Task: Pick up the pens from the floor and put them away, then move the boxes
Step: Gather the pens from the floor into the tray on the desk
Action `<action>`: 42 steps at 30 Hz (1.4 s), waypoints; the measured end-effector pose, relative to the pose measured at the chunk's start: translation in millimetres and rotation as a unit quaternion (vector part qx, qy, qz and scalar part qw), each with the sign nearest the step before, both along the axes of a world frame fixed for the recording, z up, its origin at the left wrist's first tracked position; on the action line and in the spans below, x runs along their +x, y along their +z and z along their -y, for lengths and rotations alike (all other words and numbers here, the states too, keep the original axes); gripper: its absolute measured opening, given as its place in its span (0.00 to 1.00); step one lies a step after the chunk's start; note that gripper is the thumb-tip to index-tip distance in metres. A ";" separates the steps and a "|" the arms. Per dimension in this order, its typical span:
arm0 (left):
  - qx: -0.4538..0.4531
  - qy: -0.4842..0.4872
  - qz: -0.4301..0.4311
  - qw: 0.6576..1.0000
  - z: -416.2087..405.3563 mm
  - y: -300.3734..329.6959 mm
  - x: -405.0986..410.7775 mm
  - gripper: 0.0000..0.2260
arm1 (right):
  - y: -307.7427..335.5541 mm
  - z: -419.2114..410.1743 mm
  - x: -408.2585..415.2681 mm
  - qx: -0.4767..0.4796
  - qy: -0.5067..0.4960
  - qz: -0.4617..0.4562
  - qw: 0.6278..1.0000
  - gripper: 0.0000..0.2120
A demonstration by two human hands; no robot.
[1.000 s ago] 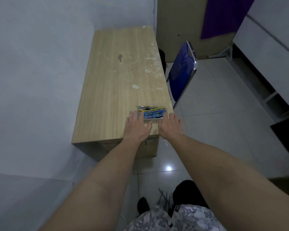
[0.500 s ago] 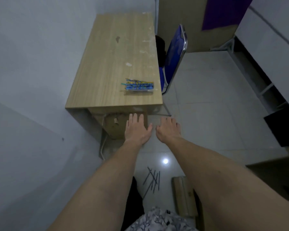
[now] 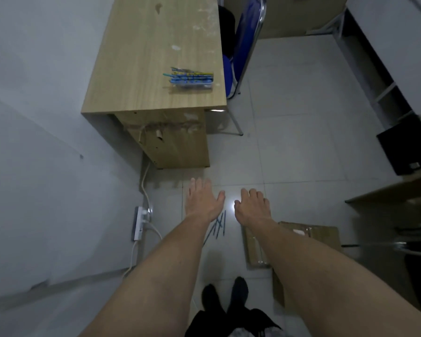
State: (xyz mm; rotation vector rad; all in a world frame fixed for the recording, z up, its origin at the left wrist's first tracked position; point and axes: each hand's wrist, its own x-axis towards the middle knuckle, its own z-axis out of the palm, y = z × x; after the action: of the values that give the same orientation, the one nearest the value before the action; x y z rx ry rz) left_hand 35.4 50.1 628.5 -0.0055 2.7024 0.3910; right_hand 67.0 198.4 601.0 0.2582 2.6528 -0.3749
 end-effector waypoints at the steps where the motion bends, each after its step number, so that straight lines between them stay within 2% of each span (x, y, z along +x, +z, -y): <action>1: 0.001 -0.004 0.008 1.000 2.1 -9.5 5.0 0.32 | -7.9 2.0 6.8 0.000 -0.003 0.005 1.000 0.21; 6: 0.006 0.011 0.011 1.000 17.2 -71.3 13.3 0.32 | -65.8 12.0 22.1 -0.004 0.009 0.010 1.000 0.21; 10: 0.001 0.025 0.016 1.000 24.0 -150.6 10.6 0.32 | -150.5 18.3 16.9 -0.008 0.010 0.021 1.000 0.18; 21: -0.003 0.039 0.032 0.999 38.3 -455.8 9.5 0.32 | -443.4 30.2 7.1 -0.005 0.063 0.016 0.998 0.17; 27: -0.010 0.032 0.031 0.999 37.2 -583.7 15.5 0.31 | -571.2 29.6 6.2 -0.062 0.019 0.036 0.997 0.16; 32: -0.018 0.017 0.046 0.999 35.2 -651.4 16.0 0.23 | -639.5 33.8 -0.8 -0.094 -0.024 0.050 0.994 0.14; 39: -0.009 0.020 0.052 0.998 35.3 -725.9 1.9 0.27 | -705.0 35.6 -27.7 -0.159 -0.141 0.043 0.976 0.08; 42: -0.014 0.016 0.035 0.999 36.0 -744.4 1.0 0.25 | -717.3 30.9 -33.5 -0.168 -0.151 0.029 0.974 0.07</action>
State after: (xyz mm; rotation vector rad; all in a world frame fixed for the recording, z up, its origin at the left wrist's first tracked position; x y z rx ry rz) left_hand 36.4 14.1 -116.0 -0.0680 2.6420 0.3560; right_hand 33.5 167.5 -116.3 0.5540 2.4404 -0.8882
